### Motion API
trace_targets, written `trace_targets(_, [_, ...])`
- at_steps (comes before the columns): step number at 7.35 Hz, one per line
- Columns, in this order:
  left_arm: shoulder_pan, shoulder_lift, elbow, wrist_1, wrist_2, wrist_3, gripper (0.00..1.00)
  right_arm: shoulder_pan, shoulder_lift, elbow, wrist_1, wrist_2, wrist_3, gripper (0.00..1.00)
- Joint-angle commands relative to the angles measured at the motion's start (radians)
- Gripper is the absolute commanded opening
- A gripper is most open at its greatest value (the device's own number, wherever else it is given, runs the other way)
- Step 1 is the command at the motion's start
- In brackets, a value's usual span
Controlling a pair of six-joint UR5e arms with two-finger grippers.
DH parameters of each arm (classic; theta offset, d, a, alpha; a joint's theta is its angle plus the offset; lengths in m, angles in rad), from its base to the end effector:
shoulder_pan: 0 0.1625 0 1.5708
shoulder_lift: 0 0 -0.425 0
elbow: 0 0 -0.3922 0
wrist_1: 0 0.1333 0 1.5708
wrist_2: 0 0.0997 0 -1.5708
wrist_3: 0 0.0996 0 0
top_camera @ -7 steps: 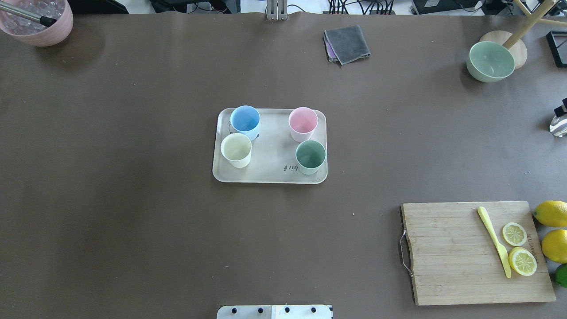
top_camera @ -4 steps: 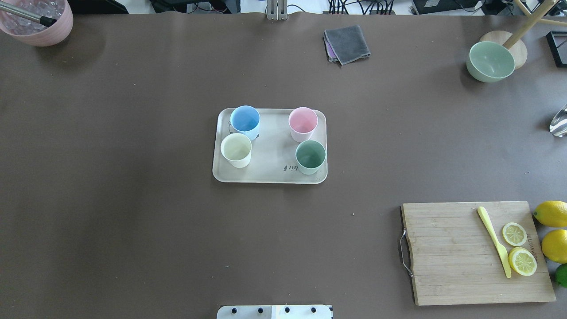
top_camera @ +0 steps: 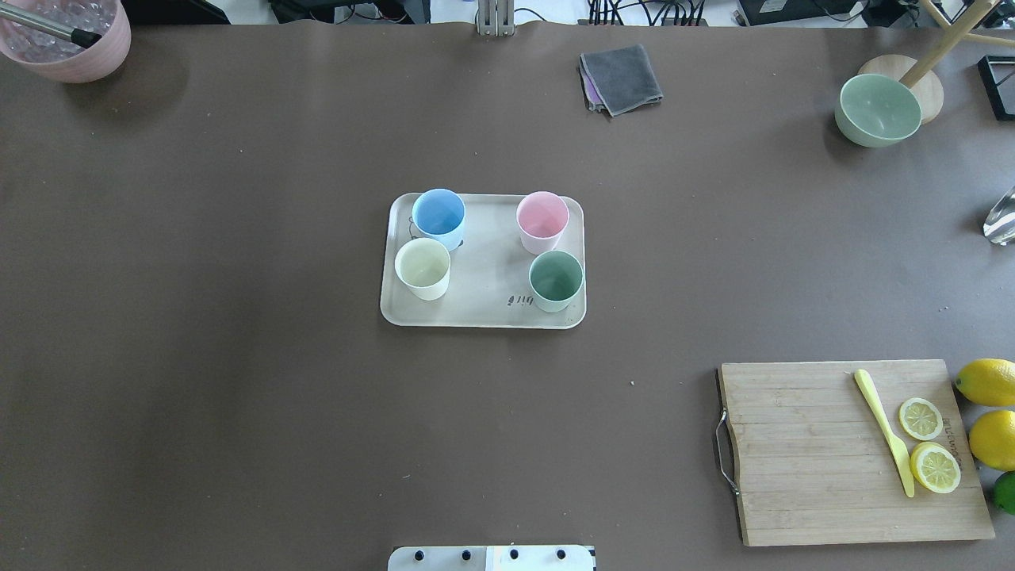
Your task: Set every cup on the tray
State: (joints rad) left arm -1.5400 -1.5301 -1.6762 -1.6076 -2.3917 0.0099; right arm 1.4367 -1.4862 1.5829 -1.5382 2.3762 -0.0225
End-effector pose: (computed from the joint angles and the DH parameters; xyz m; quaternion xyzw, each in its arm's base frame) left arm -0.0456 -0.4818 0.6192 0.0424 0.3990 0.0389 0.9152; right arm -0.0105 -0.5375 0.6037 0.0375 -0.3938 -0.0971 0.9133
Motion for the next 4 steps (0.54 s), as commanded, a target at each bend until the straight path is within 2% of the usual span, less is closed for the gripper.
trace_targets(1, [-0.002,0.001,-0.003,-0.003,0.000,0.001,0.98,-0.002,0.001,0.005,-0.003,0.000,-0.001,1.00])
trace_targets(4, [0.000,0.002,-0.002,-0.003,0.000,0.002,0.98,-0.001,-0.003,0.017,-0.003,0.000,-0.001,1.00])
